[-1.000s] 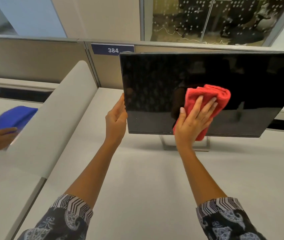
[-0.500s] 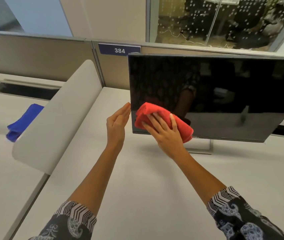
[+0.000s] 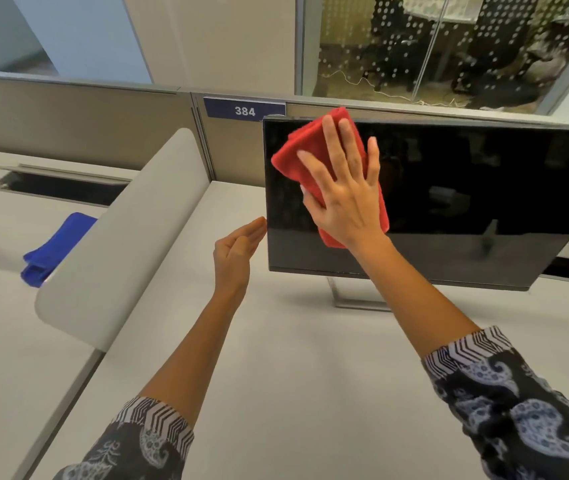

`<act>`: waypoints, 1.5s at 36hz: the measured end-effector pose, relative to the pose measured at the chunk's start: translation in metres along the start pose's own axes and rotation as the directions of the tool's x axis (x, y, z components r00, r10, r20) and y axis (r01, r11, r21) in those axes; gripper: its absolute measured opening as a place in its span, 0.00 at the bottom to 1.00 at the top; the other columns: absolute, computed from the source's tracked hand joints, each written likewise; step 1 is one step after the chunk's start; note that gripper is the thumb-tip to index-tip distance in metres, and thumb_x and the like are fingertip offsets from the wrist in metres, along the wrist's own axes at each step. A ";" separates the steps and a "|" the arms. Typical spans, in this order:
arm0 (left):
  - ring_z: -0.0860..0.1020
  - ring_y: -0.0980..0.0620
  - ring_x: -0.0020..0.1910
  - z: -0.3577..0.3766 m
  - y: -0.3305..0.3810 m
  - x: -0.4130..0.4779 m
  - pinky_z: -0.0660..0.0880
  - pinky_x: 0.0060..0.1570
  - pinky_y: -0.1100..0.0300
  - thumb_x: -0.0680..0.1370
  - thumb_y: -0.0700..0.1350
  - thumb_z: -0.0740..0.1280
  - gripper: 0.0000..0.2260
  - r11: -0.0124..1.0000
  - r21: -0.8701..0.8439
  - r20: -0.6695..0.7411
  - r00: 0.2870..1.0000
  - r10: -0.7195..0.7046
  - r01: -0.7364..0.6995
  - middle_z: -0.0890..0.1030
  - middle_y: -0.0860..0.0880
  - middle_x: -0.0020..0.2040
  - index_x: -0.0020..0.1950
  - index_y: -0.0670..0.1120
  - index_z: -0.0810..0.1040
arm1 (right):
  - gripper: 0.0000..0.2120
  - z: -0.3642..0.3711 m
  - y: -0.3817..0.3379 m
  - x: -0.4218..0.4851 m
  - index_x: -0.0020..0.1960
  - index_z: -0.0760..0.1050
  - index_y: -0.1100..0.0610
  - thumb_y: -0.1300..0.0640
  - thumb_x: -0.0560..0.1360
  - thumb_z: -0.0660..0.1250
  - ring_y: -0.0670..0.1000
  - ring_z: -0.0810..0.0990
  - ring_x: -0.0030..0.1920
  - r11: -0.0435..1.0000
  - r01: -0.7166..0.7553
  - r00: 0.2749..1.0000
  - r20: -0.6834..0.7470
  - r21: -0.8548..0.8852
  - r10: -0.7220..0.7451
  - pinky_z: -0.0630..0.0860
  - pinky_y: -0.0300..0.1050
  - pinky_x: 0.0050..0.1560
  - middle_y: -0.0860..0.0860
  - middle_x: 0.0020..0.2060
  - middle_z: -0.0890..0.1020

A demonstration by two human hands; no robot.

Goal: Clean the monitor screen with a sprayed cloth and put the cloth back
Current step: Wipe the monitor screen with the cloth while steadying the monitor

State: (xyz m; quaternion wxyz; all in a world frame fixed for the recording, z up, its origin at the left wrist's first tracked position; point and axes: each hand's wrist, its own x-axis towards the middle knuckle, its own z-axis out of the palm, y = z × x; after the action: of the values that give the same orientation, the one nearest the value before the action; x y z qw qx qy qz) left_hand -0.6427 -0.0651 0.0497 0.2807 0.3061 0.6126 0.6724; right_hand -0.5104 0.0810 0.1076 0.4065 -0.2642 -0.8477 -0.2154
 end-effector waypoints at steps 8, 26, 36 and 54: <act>0.81 0.53 0.59 0.002 -0.001 0.001 0.76 0.60 0.61 0.82 0.36 0.54 0.16 0.999 -0.047 -0.023 0.999 -0.025 0.024 0.82 0.45 0.60 0.65 0.39 0.77 | 0.27 0.029 -0.031 -0.035 0.78 0.59 0.50 0.51 0.81 0.60 0.60 0.54 0.78 0.984 0.175 0.972 0.154 0.024 -0.176 0.49 0.63 0.77 0.57 0.78 0.59; 0.80 0.53 0.60 0.001 -0.005 -0.003 0.75 0.62 0.60 0.83 0.38 0.54 0.17 1.000 -0.002 -0.024 0.999 -0.025 0.025 0.81 0.46 0.61 0.66 0.39 0.77 | 0.30 0.007 0.018 -0.084 0.78 0.61 0.53 0.66 0.78 0.62 0.60 0.54 0.78 0.984 0.176 0.975 0.147 -0.040 -0.169 0.54 0.65 0.76 0.59 0.77 0.59; 0.81 0.56 0.57 0.003 -0.007 -0.003 0.76 0.59 0.63 0.83 0.38 0.53 0.17 0.998 -0.045 -0.065 0.996 -0.055 0.052 0.82 0.48 0.58 0.64 0.41 0.78 | 0.26 0.004 -0.013 -0.003 0.78 0.62 0.51 0.58 0.80 0.61 0.60 0.59 0.77 0.998 0.057 0.998 0.030 0.000 -0.057 0.51 0.65 0.76 0.57 0.77 0.62; 0.80 0.54 0.59 0.000 -0.010 -0.001 0.75 0.60 0.62 0.84 0.41 0.54 0.15 0.998 -0.036 -0.026 0.998 -0.052 0.051 0.82 0.49 0.59 0.64 0.44 0.78 | 0.36 0.009 0.017 -0.129 0.80 0.55 0.51 0.64 0.75 0.63 0.59 0.48 0.79 0.982 0.176 0.944 0.294 -0.071 -0.148 0.48 0.65 0.76 0.57 0.79 0.54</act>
State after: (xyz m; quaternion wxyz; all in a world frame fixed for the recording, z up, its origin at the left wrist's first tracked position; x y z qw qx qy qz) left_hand -0.6422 -0.0652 0.0394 0.2950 0.2764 0.6121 0.6796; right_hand -0.4368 0.0635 0.0013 0.2464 -0.2413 -0.9053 -0.2481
